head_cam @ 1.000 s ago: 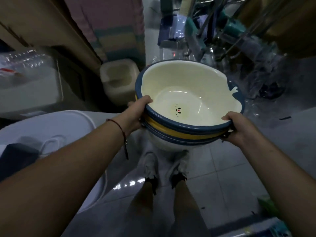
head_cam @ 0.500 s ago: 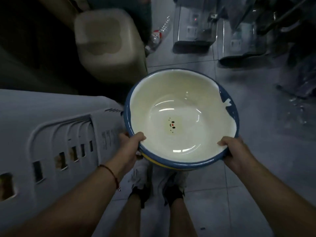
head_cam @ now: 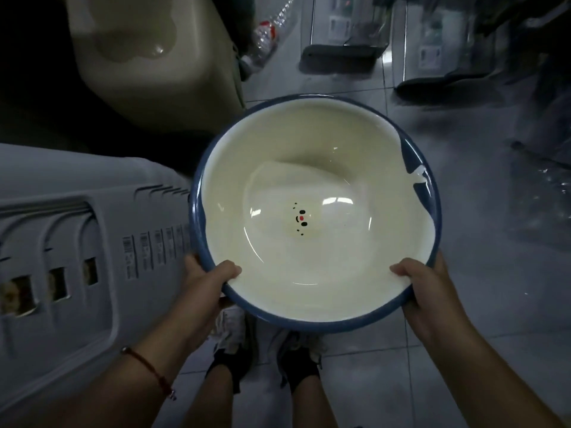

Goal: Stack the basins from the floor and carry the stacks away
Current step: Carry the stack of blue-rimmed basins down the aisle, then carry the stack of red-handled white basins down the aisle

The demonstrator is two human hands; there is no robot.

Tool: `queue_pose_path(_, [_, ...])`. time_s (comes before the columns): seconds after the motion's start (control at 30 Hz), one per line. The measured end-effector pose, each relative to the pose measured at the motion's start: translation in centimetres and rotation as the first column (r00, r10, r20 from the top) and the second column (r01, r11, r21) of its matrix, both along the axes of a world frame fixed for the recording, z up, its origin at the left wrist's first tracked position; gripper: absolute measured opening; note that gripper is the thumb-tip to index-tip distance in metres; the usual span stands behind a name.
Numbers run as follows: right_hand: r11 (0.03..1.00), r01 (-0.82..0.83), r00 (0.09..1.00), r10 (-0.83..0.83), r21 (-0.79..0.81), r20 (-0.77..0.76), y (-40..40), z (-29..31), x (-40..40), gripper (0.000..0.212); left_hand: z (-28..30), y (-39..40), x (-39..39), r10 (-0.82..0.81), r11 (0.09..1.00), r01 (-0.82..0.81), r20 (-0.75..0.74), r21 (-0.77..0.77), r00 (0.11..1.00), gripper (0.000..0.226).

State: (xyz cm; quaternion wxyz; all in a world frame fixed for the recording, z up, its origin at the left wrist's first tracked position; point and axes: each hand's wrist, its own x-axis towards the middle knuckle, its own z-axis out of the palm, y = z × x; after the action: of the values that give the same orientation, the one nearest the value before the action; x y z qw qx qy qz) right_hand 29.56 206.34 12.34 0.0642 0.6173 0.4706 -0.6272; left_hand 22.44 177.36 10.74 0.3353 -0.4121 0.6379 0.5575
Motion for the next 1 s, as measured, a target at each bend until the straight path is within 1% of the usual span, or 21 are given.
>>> queue_pose_path(0.13, [1.0, -0.023, 1.0, 0.023, 0.015, 0.017, 0.6, -2.1, 0.5, 0.072, -1.8, 0.1, 1.1, -0.038, 0.998, 0.039, 0.023, -0.042, 0.999, 0.045])
queue_pose_path(0.23, [0.995, -0.099, 0.994, 0.099, -0.008, 0.054, 0.6, -5.4, 0.0, 0.073, -4.1, 0.0, 0.8, -0.032, 0.996, 0.036, 0.049, -0.079, 0.998, 0.051])
queue_pose_path(0.37, [0.964, -0.252, 0.95, 0.262, -0.081, 0.169, 0.9, -8.2, -0.2, 0.065, -6.8, -0.6, 0.6, -0.074, 0.994, 0.082, 0.108, -0.075, 0.991, 0.047])
queue_pose_path(0.43, [0.956, -0.279, 0.932, 0.293, -0.09, 0.216, 1.1, -8.8, -0.3, 0.062, -7.8, -0.9, 0.5, -0.095, 0.991, 0.106, 0.133, -0.08, 0.987, 0.054])
queue_pose_path(0.5, [0.953, -0.285, 0.924, 0.302, -0.106, 0.236, 1.3, -8.9, -0.3, 0.055, -8.0, -1.2, 0.5, -0.123, 0.987, 0.135, 0.14, -0.081, 0.983, 0.059])
queue_pose_path(0.57, [0.939, -0.331, 0.902, 0.345, -0.096, 0.261, 1.3, -8.2, -0.5, 0.04, -7.5, -1.2, 0.7, -0.213, 0.971, 0.222, 0.108, -0.086, 0.971, 0.055])
queue_pose_path(0.6, [0.922, -0.382, 0.879, 0.385, -0.067, 0.282, 1.2, -7.7, -0.7, 0.036, -6.9, -1.2, 0.7, -0.268, 0.955, 0.274, 0.066, -0.117, 0.961, 0.051])
queue_pose_path(0.63, [0.889, -0.458, 0.845, 0.441, -0.014, 0.303, 1.2, -7.0, -1.0, 0.04, -6.1, -1.3, 0.5, -0.32, 0.933, 0.318, 0.016, -0.169, 0.947, 0.047])
queue_pose_path(0.67, [0.836, -0.546, 0.806, 0.507, 0.053, 0.306, 1.2, -6.1, -1.5, 0.051, -4.9, -1.3, 0.1, -0.378, 0.906, 0.362, -0.036, -0.222, 0.925, 0.046])
queue_pose_path(0.7, [0.762, -0.636, 0.755, 0.579, 0.126, 0.309, 1.3, -4.9, -2.2, 0.065, -3.6, -1.4, -0.5, -0.452, 0.866, 0.415, -0.083, -0.278, 0.888, 0.045])
queue_pose_path(0.77, [0.55, -0.799, 0.6, 0.71, 0.242, 0.368, 1.3, -1.0, -4.5, 0.083, -0.3, -1.2, -2.6, -0.629, 0.752, 0.544, -0.157, -0.373, 0.761, 0.046])
queue_pose_path(0.83, [0.315, -0.895, 0.432, 0.784, 0.315, 0.445, 1.2, 3.7, -7.4, 0.085, 3.8, -0.7, -5.3, -0.78, 0.598, 0.647, -0.157, -0.473, 0.606, 0.056])
queue_pose_path(0.87, [0.2, -0.921, 0.35, 0.798, 0.333, 0.49, 1.0, 6.8, -9.3, 0.084, 6.4, -0.1, -7.2, -0.835, 0.513, 0.672, -0.129, -0.534, 0.535, 0.064])
queue_pose_path(0.9, [0.105, -0.933, 0.286, 0.796, 0.345, 0.533, 0.8, 10.4, -11.1, 0.083, 9.7, 0.7, -9.1, -0.879, 0.415, 0.681, -0.071, -0.604, 0.472, 0.073])
queue_pose_path(0.93, [0.034, -0.932, 0.247, 0.789, 0.361, 0.563, 0.6, 14.3, -12.9, 0.082, 13.7, 1.5, -11.1, -0.907, 0.319, 0.668, -0.014, -0.672, 0.42, 0.078])
queue_pose_path(0.97, [-0.016, -0.925, 0.224, 0.783, 0.379, 0.58, 0.2, 18.8, -14.5, 0.082, 17.8, 1.9, -12.9, -0.924, 0.251, 0.645, 0.02, -0.721, 0.382, 0.079])
queue_pose_path(1.0, [-0.048, -0.914, 0.217, 0.781, 0.403, 0.585, -0.4, 23.5, -15.9, 0.082, 22.3, 2.2, -14.5, -0.937, 0.212, 0.613, 0.019, -0.761, 0.348, 0.079])
